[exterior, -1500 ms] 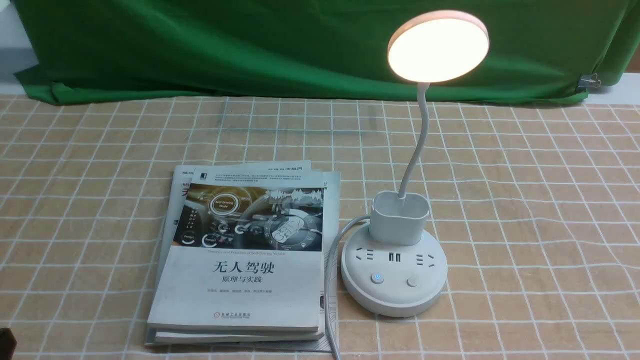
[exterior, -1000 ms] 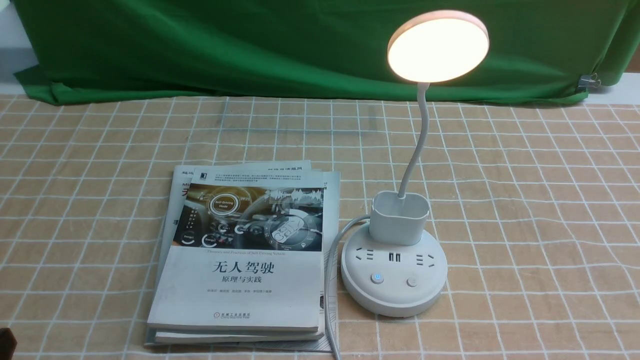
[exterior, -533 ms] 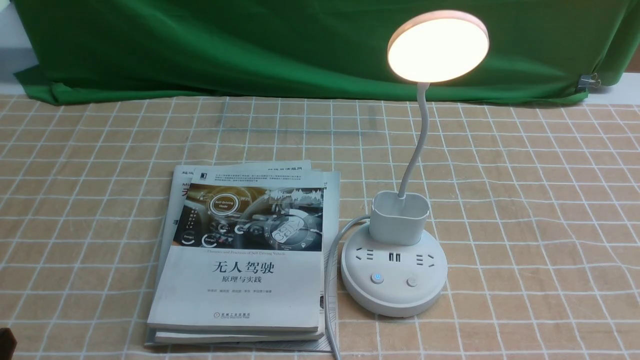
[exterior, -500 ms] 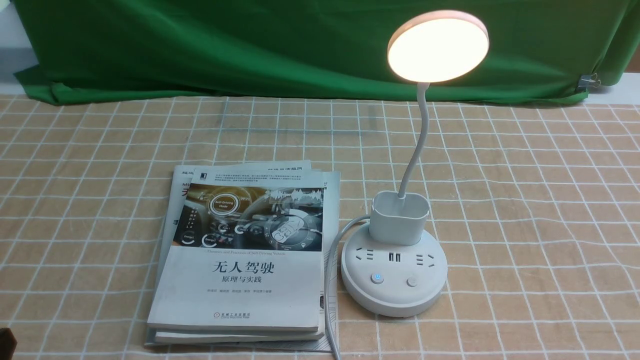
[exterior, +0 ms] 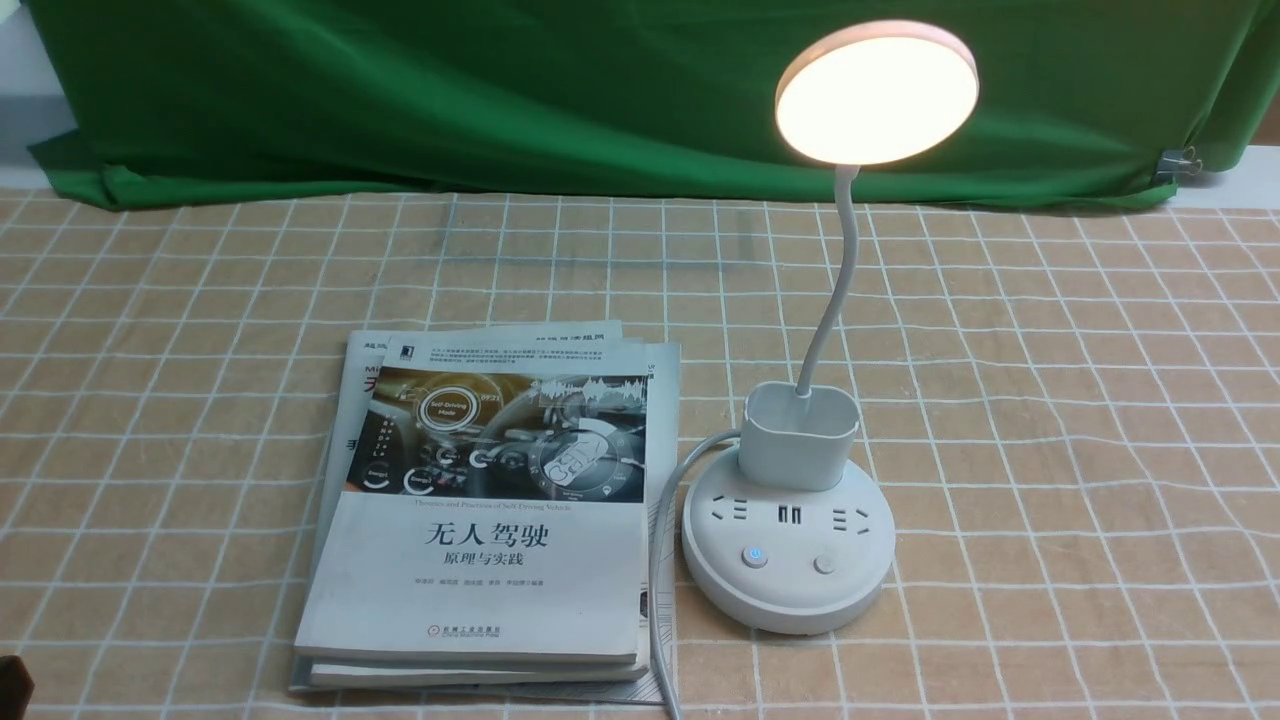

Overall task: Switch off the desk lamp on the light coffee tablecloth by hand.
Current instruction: 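Press the power button on the lamp base to turn the lamp off with the right gripper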

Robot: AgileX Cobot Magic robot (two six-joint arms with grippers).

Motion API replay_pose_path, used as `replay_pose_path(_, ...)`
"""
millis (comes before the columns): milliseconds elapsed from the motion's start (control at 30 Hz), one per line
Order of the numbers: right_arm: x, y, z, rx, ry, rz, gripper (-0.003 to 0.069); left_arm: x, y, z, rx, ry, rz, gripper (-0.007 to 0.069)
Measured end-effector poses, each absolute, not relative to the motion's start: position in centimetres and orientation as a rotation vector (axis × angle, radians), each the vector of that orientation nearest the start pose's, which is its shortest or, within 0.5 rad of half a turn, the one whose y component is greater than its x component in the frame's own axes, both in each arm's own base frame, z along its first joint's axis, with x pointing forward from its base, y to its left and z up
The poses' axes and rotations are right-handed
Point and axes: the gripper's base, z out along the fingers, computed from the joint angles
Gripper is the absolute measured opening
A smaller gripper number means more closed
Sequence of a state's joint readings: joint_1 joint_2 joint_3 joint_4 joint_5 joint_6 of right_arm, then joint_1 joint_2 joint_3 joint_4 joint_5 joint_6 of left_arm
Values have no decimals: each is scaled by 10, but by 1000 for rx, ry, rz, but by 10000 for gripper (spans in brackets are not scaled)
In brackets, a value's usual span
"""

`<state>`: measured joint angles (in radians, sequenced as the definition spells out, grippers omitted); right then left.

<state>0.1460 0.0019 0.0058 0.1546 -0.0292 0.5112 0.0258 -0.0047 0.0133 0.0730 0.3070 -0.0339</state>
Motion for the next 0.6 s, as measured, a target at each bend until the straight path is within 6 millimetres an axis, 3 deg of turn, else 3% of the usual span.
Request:
replay_pose_path(133, 55, 7, 217, 419, 1403, 701, 223, 54, 3, 181, -7, 1799, 64, 4)
replay_pose_path(200, 56, 9, 217, 414, 1477, 701, 159, 54, 3, 181, -7, 1799, 64, 4)
replay_pose_path(300, 56, 15, 241, 301, 1648, 636, 67, 54, 3, 181, -7, 1799, 64, 4)
replay_pose_path(433, 67, 24, 273, 118, 1913, 534, 46, 54, 3, 181, -7, 1799, 64, 4)
replay_pose_path(500, 80, 31, 289, 9, 2108, 469, 46, 54, 3, 181, -7, 1799, 64, 4)
replay_pose_path(600, 107, 41, 296, -122, 2352, 380, 46, 54, 3, 181, -7, 1799, 64, 4)
